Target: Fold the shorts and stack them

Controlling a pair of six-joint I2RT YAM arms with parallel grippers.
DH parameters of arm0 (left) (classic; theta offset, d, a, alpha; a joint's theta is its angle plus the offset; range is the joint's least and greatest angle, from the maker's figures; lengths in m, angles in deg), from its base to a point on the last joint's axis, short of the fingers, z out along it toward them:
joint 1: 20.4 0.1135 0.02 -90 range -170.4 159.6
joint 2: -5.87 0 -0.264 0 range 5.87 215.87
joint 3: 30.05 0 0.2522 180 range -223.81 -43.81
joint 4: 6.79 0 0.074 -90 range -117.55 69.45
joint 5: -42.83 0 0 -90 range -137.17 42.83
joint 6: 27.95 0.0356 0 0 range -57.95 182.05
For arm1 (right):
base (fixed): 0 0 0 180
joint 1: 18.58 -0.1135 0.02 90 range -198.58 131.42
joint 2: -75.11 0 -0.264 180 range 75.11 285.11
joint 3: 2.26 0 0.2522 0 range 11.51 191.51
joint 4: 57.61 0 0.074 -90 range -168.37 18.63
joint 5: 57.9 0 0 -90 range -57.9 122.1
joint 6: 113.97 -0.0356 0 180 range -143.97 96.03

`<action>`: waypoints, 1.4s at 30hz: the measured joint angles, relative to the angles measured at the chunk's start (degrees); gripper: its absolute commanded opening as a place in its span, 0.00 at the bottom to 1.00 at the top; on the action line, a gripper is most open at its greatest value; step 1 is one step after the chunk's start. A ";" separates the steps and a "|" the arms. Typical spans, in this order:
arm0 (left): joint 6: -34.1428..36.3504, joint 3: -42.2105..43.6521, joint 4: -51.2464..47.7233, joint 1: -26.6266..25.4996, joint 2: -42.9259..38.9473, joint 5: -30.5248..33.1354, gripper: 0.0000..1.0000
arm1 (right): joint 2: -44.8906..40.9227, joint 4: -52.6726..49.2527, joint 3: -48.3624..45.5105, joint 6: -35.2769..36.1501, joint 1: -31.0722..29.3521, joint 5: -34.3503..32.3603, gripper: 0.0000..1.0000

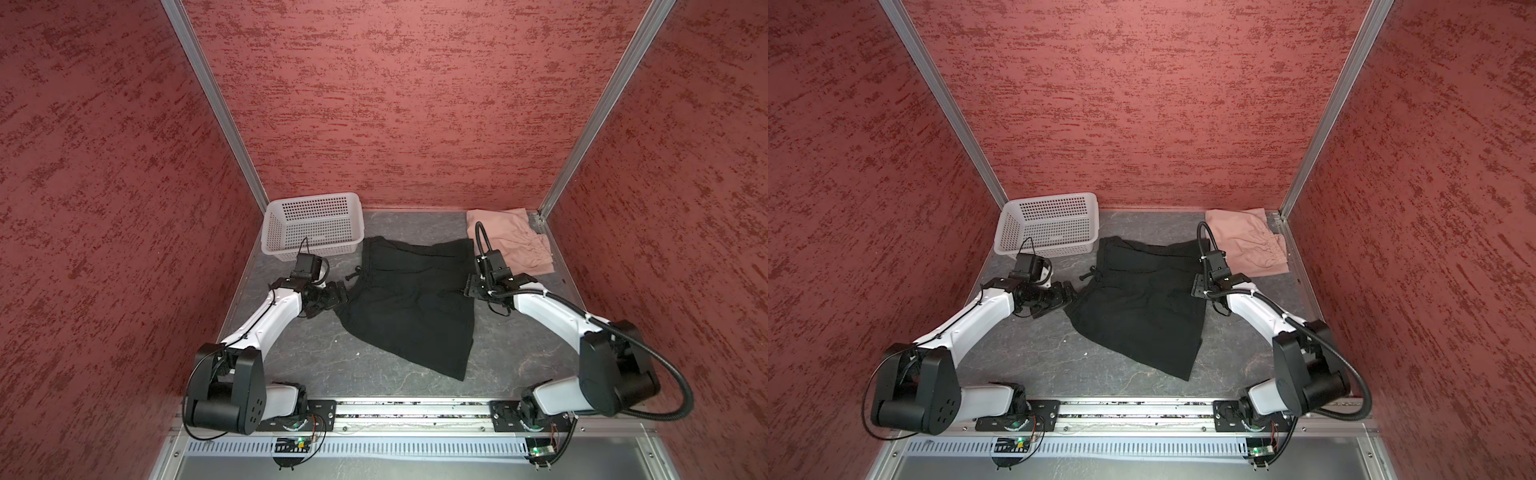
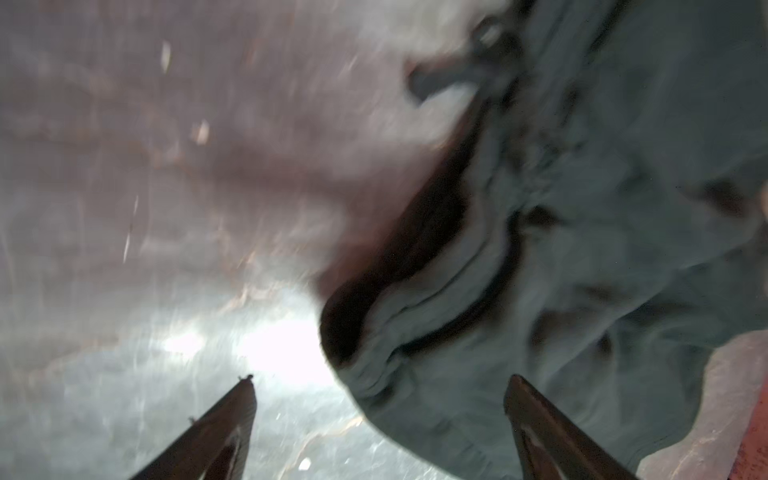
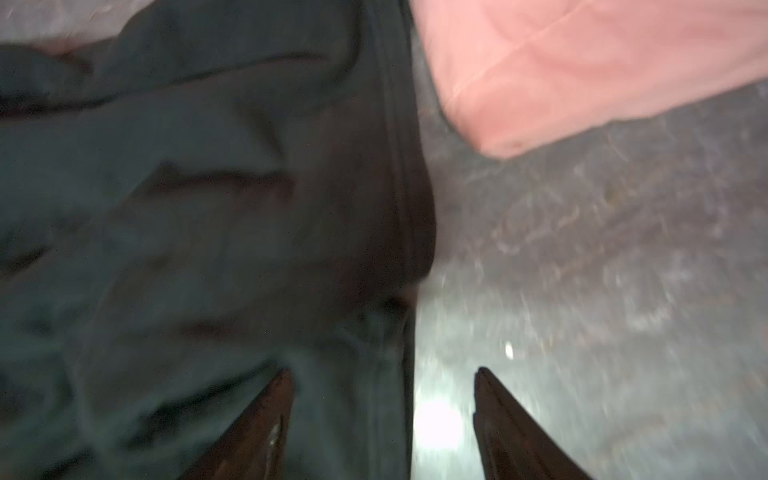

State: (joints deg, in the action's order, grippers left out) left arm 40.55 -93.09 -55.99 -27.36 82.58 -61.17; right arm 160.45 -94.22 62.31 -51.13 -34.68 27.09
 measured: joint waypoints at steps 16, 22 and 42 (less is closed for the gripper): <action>10.27 -36.02 12.52 -3.74 32.26 -5.49 0.99 | 15.06 15.76 12.15 6.25 2.84 13.97 0.45; 11.96 -40.09 11.43 -8.70 34.73 -5.22 0.99 | 13.90 16.28 9.11 5.97 2.80 14.51 0.47; 18.95 -59.45 6.67 -12.55 51.67 0.61 0.99 | 16.83 19.63 8.76 5.68 4.59 14.47 0.53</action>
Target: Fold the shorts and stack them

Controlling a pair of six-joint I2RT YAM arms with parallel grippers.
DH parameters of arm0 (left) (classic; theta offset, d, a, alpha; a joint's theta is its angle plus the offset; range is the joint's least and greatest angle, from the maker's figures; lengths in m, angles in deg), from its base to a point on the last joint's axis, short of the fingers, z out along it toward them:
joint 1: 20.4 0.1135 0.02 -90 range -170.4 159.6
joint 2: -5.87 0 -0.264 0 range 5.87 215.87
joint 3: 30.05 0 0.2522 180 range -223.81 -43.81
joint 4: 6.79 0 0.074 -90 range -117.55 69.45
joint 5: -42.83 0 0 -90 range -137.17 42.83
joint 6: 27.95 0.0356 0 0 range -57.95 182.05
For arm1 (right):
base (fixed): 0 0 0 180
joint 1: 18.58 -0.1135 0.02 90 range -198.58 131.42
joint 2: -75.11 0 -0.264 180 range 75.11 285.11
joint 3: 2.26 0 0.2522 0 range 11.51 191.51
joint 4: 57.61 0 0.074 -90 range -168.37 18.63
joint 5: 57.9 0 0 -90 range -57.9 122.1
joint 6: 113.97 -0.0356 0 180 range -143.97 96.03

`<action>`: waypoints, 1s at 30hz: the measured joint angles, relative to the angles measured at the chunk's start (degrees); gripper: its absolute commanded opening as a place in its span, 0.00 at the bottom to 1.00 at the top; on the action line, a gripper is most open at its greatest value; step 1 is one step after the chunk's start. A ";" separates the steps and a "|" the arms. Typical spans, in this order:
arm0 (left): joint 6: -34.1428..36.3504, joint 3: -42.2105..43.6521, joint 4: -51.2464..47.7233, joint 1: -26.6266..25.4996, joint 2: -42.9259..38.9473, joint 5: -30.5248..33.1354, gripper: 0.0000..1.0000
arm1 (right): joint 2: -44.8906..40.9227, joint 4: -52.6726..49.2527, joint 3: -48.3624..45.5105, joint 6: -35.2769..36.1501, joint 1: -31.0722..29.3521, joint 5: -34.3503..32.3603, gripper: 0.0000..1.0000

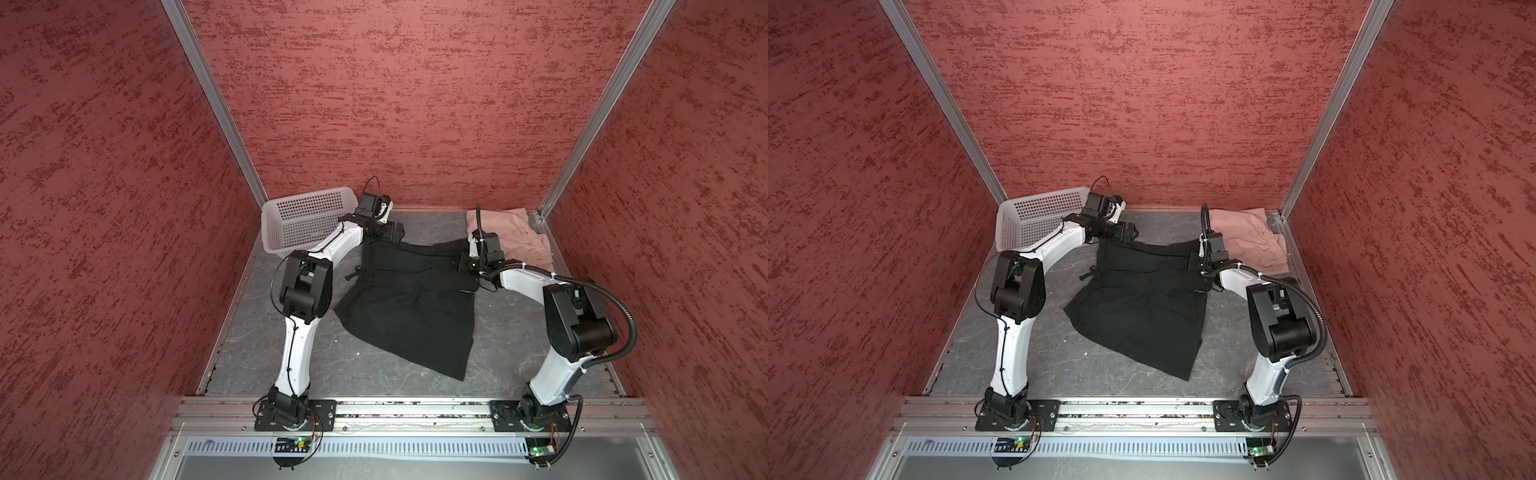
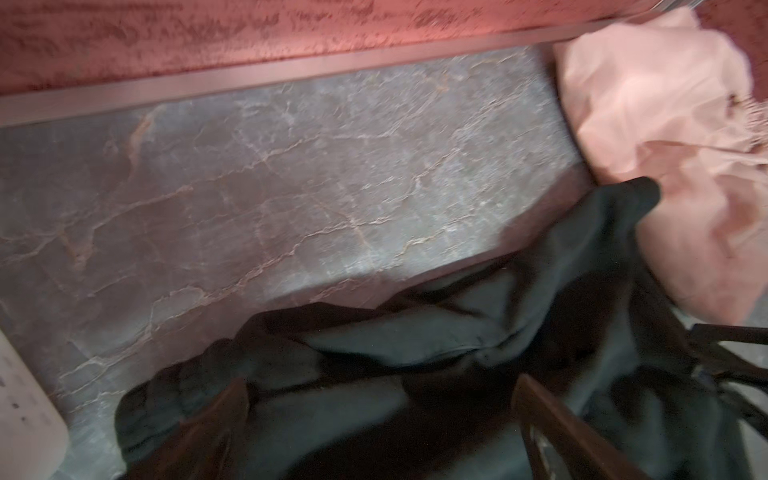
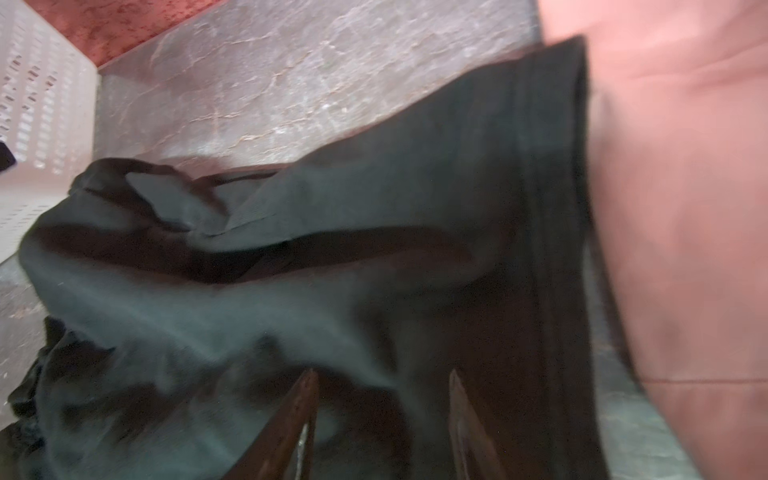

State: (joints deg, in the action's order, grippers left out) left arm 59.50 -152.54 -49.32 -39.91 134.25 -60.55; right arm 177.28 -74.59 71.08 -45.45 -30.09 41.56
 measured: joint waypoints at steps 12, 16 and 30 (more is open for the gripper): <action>2.01 3.80 -2.49 3.58 -1.31 7.26 0.99 | 0.04 -0.83 -0.50 1.79 2.27 -0.28 0.56; 1.97 4.94 -3.43 4.48 -2.47 7.56 0.99 | 0.74 -2.29 1.46 3.10 3.43 -0.44 0.58; -4.39 24.59 -3.23 -2.01 -26.80 4.83 0.99 | 19.65 -3.67 20.44 6.16 4.70 -0.68 0.46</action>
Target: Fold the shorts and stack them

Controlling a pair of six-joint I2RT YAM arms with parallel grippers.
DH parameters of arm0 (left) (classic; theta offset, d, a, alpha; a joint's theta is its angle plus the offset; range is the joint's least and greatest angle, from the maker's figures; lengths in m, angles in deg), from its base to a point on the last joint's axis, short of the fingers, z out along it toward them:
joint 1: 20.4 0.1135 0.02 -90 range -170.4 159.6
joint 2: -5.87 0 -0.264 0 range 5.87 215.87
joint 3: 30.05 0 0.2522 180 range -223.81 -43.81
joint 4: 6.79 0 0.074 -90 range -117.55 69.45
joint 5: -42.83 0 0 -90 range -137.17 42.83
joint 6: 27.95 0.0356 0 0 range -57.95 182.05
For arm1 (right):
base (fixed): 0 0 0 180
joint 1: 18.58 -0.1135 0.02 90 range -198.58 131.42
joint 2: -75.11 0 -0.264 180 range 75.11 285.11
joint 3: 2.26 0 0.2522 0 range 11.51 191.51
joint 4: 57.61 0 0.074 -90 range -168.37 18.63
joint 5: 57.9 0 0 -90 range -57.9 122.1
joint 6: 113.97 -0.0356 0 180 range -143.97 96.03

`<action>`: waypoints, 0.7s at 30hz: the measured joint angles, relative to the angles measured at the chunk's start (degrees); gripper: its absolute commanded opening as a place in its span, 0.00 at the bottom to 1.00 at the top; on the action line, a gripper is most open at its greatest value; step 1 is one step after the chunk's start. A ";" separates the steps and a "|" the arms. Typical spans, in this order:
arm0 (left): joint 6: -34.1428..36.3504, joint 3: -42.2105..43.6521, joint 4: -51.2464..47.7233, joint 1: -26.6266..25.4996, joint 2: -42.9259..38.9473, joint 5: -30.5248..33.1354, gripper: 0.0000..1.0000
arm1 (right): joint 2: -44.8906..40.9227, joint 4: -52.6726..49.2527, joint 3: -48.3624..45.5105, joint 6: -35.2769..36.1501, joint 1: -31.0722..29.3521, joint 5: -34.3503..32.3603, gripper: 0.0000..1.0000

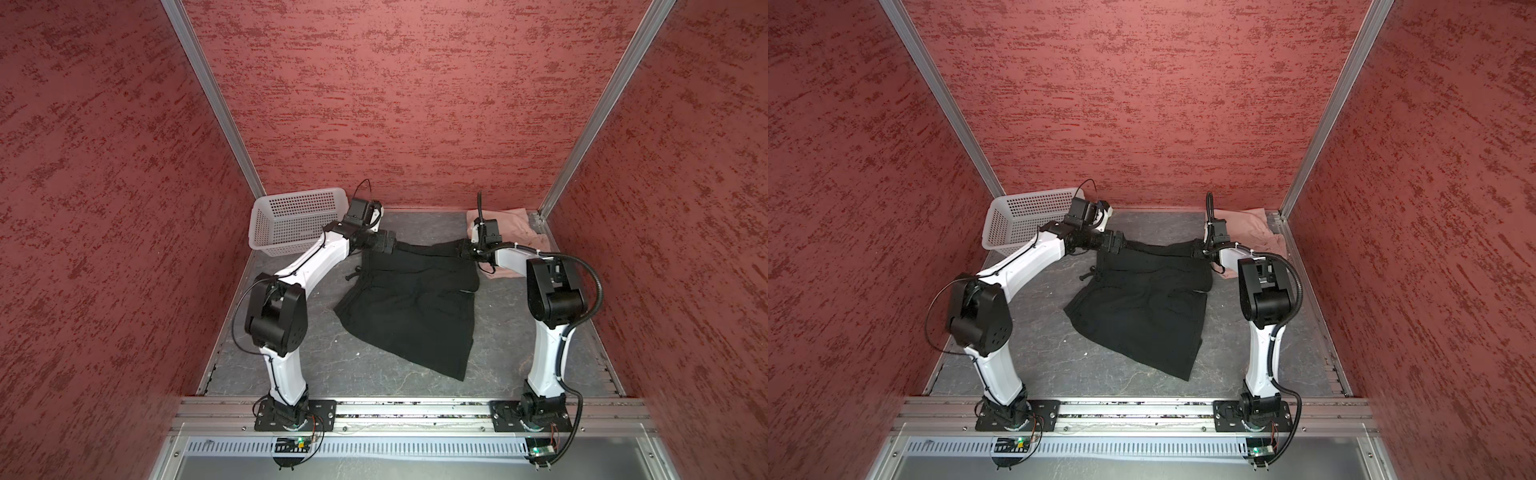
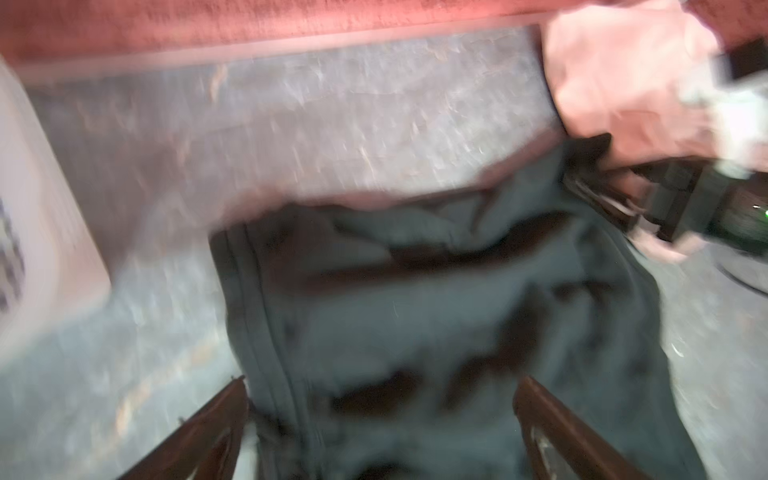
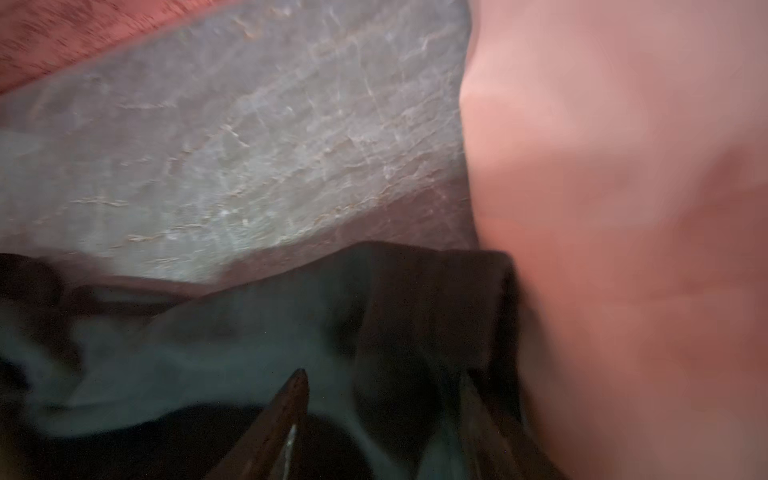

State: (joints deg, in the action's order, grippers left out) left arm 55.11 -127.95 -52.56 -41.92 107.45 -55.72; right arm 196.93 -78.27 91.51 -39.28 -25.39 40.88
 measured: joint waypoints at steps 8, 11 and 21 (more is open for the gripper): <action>-6.01 22.10 2.99 1.77 -6.27 -4.98 0.32 | 9.79 -0.63 13.92 0.52 -1.09 1.77 0.16; -7.37 26.12 3.02 1.31 -6.27 -5.73 0.30 | 14.60 -1.33 21.16 -0.13 -1.70 2.84 0.33; -14.16 34.47 6.56 -0.74 -7.76 -8.37 0.31 | 17.99 -8.55 35.78 1.42 -2.25 3.45 0.66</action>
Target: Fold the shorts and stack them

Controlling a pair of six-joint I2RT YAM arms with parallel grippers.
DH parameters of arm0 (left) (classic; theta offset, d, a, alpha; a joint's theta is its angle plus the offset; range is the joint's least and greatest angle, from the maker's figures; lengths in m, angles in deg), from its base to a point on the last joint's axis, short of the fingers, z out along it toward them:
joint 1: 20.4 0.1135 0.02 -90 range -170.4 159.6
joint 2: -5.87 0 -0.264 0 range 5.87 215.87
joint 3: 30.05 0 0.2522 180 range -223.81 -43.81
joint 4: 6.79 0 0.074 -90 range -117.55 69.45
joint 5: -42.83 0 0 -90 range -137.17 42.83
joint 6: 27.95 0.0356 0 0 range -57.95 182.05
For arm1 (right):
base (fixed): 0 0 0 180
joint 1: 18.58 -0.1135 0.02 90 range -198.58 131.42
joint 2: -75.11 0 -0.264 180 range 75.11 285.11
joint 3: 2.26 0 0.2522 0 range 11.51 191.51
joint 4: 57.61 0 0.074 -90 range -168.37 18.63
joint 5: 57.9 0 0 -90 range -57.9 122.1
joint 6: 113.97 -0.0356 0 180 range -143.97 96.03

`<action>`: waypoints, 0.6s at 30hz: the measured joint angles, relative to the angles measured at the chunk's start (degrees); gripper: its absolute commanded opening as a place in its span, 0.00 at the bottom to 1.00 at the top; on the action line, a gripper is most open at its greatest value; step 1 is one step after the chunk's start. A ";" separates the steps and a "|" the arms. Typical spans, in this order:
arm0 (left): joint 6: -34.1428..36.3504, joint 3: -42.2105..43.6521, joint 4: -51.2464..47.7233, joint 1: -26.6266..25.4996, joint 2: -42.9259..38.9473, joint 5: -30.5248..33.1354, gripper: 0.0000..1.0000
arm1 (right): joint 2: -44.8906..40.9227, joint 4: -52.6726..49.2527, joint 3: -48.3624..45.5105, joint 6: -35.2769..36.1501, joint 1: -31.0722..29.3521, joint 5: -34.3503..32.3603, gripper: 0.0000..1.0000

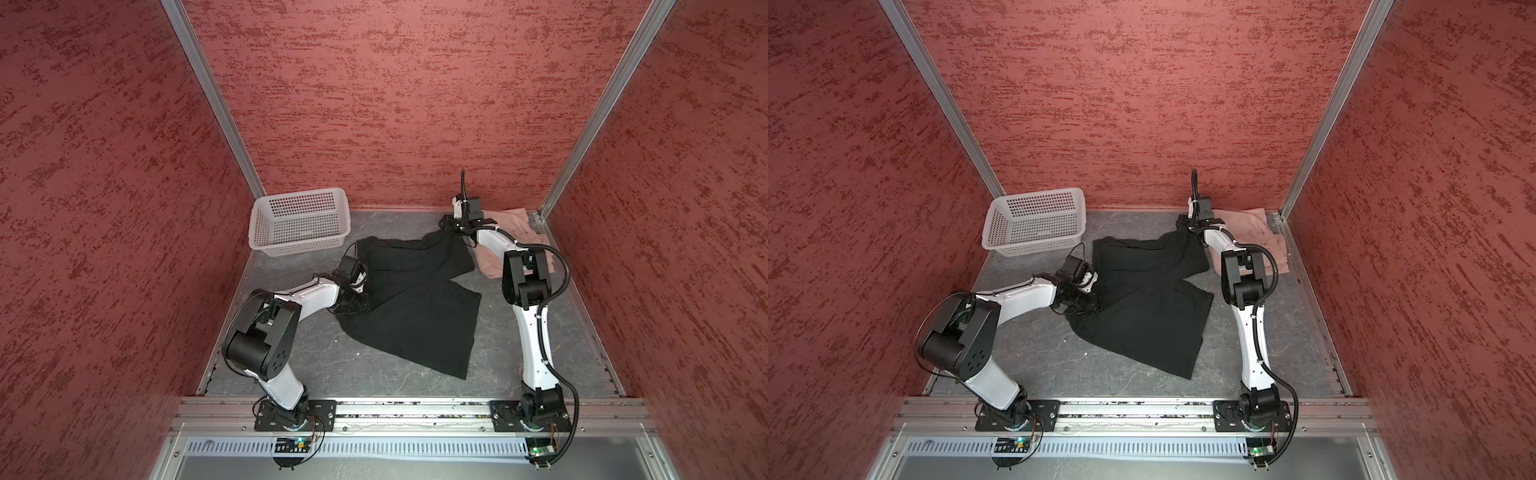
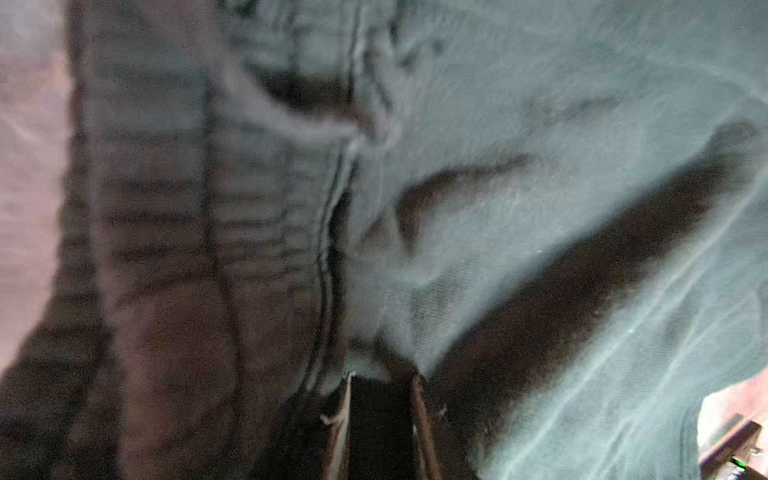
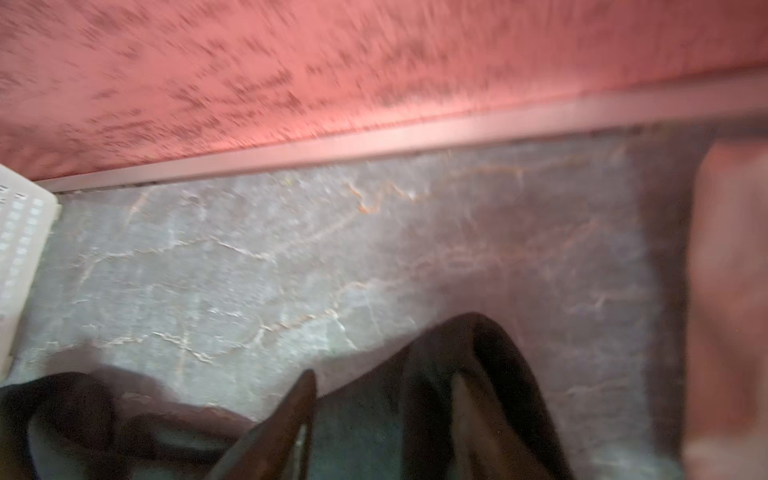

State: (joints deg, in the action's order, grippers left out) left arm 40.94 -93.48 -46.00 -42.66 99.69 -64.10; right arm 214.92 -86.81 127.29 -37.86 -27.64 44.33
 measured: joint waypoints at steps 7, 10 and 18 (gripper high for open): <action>-3.69 1.99 -4.42 0.66 -8.41 -2.27 0.98 | -19.54 0.28 -20.31 0.17 0.00 1.14 0.79; -3.48 -1.03 -7.96 3.43 -9.68 -1.90 0.99 | -31.19 1.70 -33.79 -0.83 0.00 1.90 0.81; 2.29 -15.47 -7.37 5.11 -6.16 5.22 0.99 | -55.82 -0.83 -66.58 -8.02 -0.07 -3.67 0.74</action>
State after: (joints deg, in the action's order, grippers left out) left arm 43.24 -108.96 -53.37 -37.55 93.53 -58.87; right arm 159.10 -87.64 60.72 -45.88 -27.70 40.66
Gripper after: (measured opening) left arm 0.993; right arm 0.759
